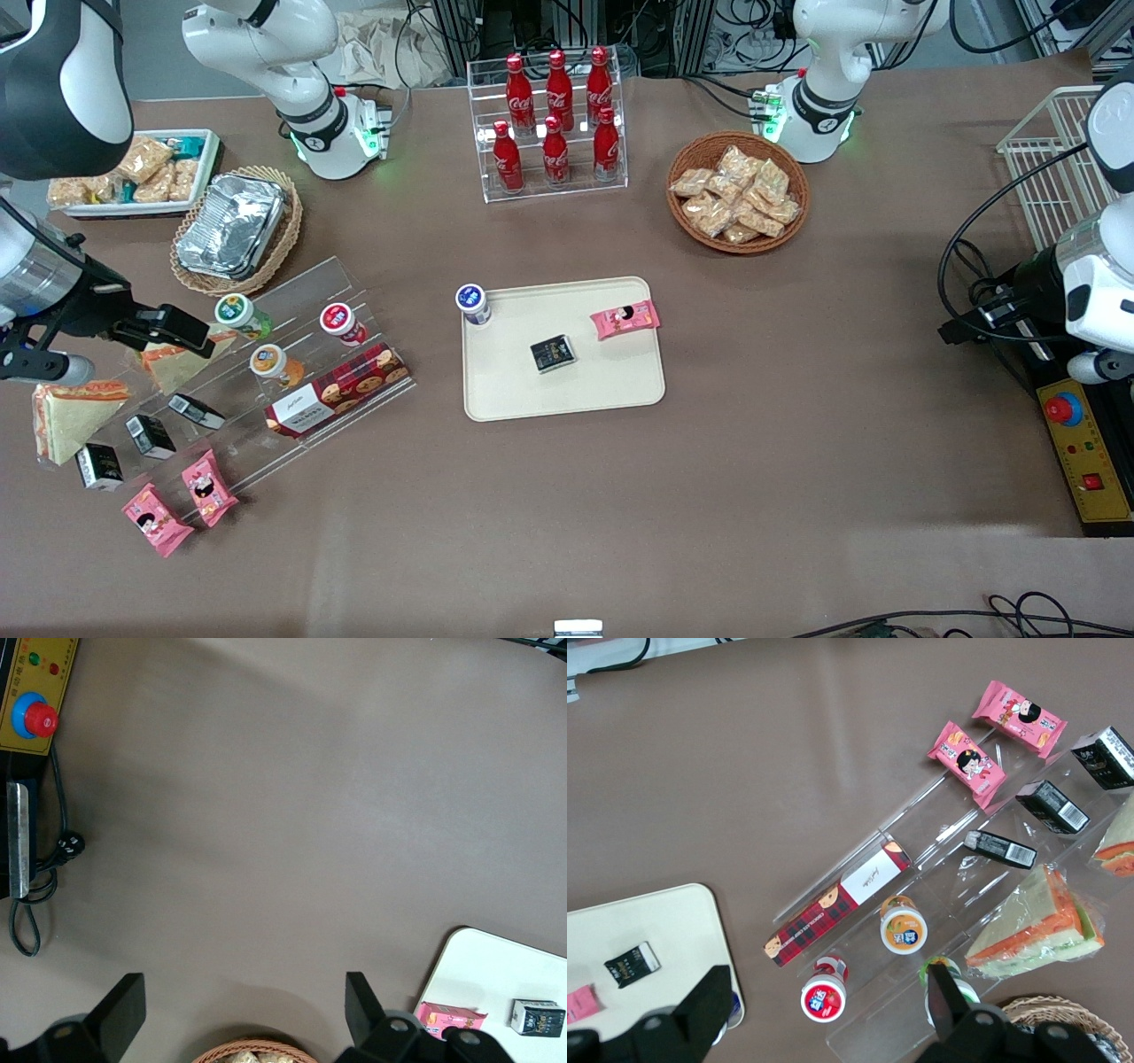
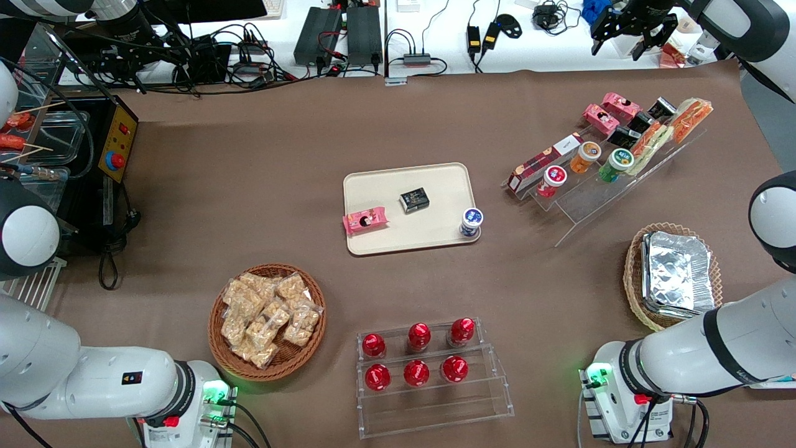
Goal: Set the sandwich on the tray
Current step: 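Move the right gripper down toward the wrapped sandwiches on the display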
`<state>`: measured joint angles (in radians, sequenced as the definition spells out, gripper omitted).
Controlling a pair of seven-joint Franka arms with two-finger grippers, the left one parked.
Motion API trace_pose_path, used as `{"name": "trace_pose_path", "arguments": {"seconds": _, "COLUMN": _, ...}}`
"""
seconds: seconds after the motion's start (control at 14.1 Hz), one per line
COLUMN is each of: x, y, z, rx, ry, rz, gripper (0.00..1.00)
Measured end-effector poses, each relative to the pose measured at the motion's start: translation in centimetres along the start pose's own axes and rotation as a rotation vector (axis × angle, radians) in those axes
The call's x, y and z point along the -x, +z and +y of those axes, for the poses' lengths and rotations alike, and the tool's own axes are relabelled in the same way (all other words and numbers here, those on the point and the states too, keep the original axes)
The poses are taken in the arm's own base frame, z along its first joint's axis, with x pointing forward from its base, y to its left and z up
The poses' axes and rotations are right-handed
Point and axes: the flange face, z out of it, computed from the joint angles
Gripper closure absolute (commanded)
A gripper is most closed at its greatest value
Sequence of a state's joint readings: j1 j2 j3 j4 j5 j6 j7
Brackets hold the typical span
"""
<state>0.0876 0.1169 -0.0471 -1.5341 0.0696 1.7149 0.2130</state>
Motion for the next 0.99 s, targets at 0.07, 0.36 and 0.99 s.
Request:
{"name": "trace_pose_path", "arguments": {"seconds": 0.07, "x": 0.0, "y": 0.0, "z": 0.1, "rx": 0.001, "ry": 0.002, "rz": -0.003, "gripper": 0.02}}
{"name": "trace_pose_path", "arguments": {"seconds": 0.36, "x": -0.1, "y": -0.3, "z": 1.3, "rx": 0.005, "ry": 0.023, "rz": -0.009, "gripper": 0.02}}
{"name": "trace_pose_path", "arguments": {"seconds": 0.99, "x": -1.3, "y": -1.1, "z": 8.6, "rx": 0.024, "ry": 0.149, "rz": 0.008, "gripper": 0.02}}
